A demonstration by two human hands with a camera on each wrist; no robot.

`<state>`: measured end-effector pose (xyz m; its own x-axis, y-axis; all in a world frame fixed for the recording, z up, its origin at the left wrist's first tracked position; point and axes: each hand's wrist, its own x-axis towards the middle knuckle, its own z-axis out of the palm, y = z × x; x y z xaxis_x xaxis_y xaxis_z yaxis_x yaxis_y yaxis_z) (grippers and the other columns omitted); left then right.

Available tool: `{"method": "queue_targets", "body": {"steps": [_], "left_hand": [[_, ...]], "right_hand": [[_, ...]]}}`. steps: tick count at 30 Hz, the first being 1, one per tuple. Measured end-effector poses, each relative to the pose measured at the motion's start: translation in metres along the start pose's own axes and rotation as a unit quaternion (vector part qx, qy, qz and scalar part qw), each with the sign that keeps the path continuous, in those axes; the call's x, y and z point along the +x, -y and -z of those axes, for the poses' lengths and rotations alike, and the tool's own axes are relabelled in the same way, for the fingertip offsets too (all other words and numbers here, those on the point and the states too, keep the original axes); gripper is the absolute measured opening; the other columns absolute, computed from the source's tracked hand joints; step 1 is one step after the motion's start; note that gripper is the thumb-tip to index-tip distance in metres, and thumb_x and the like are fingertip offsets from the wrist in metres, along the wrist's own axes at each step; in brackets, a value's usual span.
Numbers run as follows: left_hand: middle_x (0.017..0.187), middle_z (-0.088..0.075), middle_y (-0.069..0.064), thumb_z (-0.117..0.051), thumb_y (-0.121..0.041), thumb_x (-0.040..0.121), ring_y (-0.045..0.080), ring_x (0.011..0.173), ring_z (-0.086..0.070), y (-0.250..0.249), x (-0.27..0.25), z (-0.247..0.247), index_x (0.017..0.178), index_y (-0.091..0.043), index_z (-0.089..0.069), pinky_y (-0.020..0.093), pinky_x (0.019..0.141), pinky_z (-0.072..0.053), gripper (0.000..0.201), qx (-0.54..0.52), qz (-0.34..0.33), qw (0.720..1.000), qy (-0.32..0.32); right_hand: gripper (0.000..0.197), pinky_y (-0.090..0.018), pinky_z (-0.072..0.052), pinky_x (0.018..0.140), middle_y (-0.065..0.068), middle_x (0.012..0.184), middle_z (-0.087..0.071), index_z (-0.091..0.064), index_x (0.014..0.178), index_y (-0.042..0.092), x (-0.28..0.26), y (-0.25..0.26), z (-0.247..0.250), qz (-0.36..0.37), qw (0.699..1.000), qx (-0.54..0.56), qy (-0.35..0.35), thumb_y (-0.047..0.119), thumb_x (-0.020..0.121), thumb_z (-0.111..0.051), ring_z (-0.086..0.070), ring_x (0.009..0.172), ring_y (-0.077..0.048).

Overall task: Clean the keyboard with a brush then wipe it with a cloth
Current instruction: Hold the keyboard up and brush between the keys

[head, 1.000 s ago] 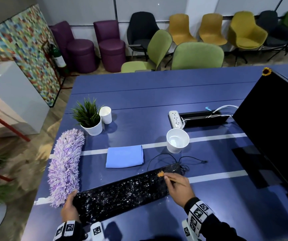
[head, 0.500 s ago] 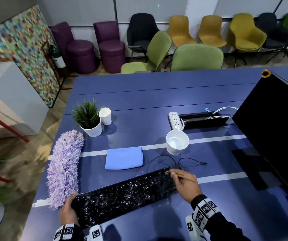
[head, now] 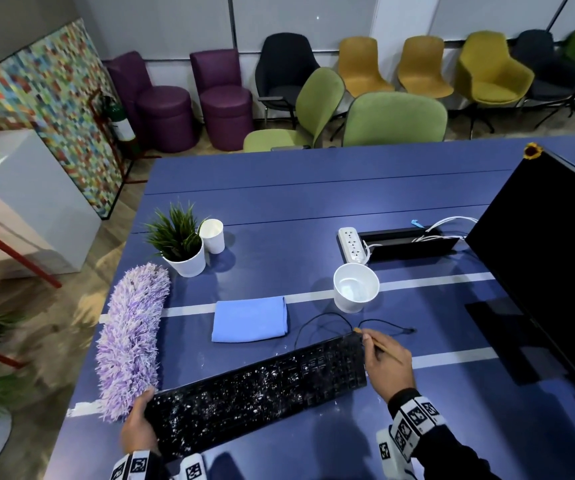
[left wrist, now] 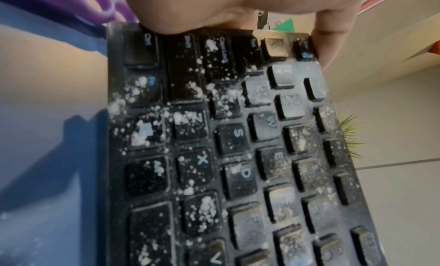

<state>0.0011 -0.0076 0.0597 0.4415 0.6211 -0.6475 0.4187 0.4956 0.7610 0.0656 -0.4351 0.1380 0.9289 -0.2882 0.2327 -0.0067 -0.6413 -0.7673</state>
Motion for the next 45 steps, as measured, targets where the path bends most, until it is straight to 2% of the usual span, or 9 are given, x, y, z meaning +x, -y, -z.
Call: {"method": "queue_targets", "body": {"steps": [4, 6, 16, 21, 25, 30, 35, 39, 45], "left_hand": [[0.084, -0.061, 0.015, -0.076, -0.036, 0.064, 0.026, 0.074, -0.058, -0.004, -0.016, -0.009, 0.071, -0.011, -0.069, 0.035, 0.075, -0.051, 0.027, -0.037, -0.028, 0.999, 0.013], [0.083, -0.060, 0.014, -0.075, -0.036, 0.066, 0.026, 0.071, -0.056, -0.004, -0.012, -0.007, 0.080, -0.010, -0.070, 0.031, 0.067, -0.050, 0.030, -0.047, -0.032, 0.998, 0.024], [0.091, -0.065, 0.019, -0.074, -0.051, 0.055, 0.030, 0.094, -0.065, -0.001, -0.006, 0.004, 0.080, -0.032, -0.077, 0.048, 0.095, -0.050, 0.032, 0.020, -0.061, 0.998, 0.005], [0.087, -0.065, 0.017, -0.078, -0.048, 0.056, 0.027, 0.083, -0.063, -0.007, -0.020, -0.001, 0.076, -0.022, -0.077, 0.045, 0.085, -0.053, 0.032, 0.012, -0.039, 0.999, 0.013], [0.081, -0.062, 0.017, -0.071, -0.032, 0.075, 0.025, 0.077, -0.058, -0.010, -0.027, -0.006, 0.075, -0.015, -0.073, 0.038, 0.078, -0.048, 0.018, -0.009, -0.052, 0.998, 0.019], [0.089, -0.065, 0.020, -0.074, -0.044, 0.062, 0.026, 0.082, -0.061, -0.006, -0.021, 0.000, 0.071, -0.030, -0.077, 0.043, 0.086, -0.051, 0.017, 0.011, -0.061, 0.998, -0.002], [0.079, -0.063, 0.011, -0.066, -0.029, 0.081, 0.028, 0.074, -0.060, -0.008, -0.026, -0.002, 0.087, -0.019, -0.073, 0.018, 0.061, -0.054, 0.013, -0.001, -0.079, 0.997, 0.005], [0.058, -0.069, 0.000, -0.075, -0.037, 0.065, 0.024, 0.068, -0.065, -0.006, -0.021, -0.001, 0.068, -0.018, -0.076, 0.029, 0.061, -0.056, 0.019, -0.014, -0.032, 0.999, 0.013], [0.092, -0.066, 0.021, -0.079, -0.046, 0.057, 0.033, 0.088, -0.065, -0.006, -0.014, 0.003, 0.075, -0.019, -0.076, 0.047, 0.085, -0.055, 0.033, 0.005, -0.013, 1.000, 0.019]], "right_hand": [[0.017, -0.005, -0.047, 0.078, 0.031, 0.080, -0.068, -0.076, 0.087, 0.020, -0.011, 0.014, -0.010, 0.025, 0.997, 0.032, 0.063, 0.011, 0.087, -0.062, -0.065, 0.079, 0.008], [0.019, 0.002, -0.041, 0.078, 0.018, 0.083, -0.073, -0.076, 0.083, 0.017, -0.007, 0.014, -0.010, 0.017, 0.999, 0.031, 0.009, 0.016, 0.085, -0.057, -0.062, 0.078, 0.008], [0.019, 0.009, -0.031, 0.073, 0.001, 0.079, -0.075, -0.075, 0.083, 0.011, -0.013, 0.008, 0.001, -0.031, 0.999, 0.021, -0.026, 0.017, 0.088, -0.058, -0.057, 0.071, 0.011], [0.014, -0.012, -0.053, 0.075, 0.035, 0.074, -0.066, -0.076, 0.089, 0.023, -0.024, 0.012, -0.001, 0.015, 0.984, 0.043, 0.170, 0.014, 0.087, -0.065, -0.066, 0.076, 0.009], [0.014, -0.003, -0.046, 0.077, 0.021, 0.088, -0.069, -0.075, 0.093, 0.022, -0.022, 0.015, 0.000, 0.053, 0.992, 0.044, 0.101, 0.016, 0.088, -0.064, -0.061, 0.083, 0.013], [0.023, -0.009, -0.044, 0.087, 0.032, 0.081, -0.064, -0.074, 0.084, 0.022, -0.040, 0.003, -0.008, 0.030, 0.962, -0.042, 0.267, 0.024, 0.094, -0.054, -0.062, 0.083, 0.009], [0.022, -0.004, -0.045, 0.078, 0.019, 0.084, -0.069, -0.074, 0.084, 0.024, -0.045, -0.007, -0.010, 0.023, 0.982, -0.022, 0.186, 0.022, 0.091, -0.053, -0.062, 0.078, 0.010], [0.027, -0.016, -0.051, 0.084, 0.014, 0.087, -0.071, -0.075, 0.084, 0.020, -0.057, -0.018, -0.012, 0.004, 0.968, -0.045, 0.247, 0.031, 0.093, -0.053, -0.065, 0.082, 0.003], [0.018, -0.007, -0.046, 0.082, 0.021, 0.088, -0.067, -0.075, 0.090, 0.022, -0.053, -0.012, -0.007, 0.032, 0.972, -0.037, 0.229, 0.020, 0.092, -0.057, -0.059, 0.082, 0.015]]}}
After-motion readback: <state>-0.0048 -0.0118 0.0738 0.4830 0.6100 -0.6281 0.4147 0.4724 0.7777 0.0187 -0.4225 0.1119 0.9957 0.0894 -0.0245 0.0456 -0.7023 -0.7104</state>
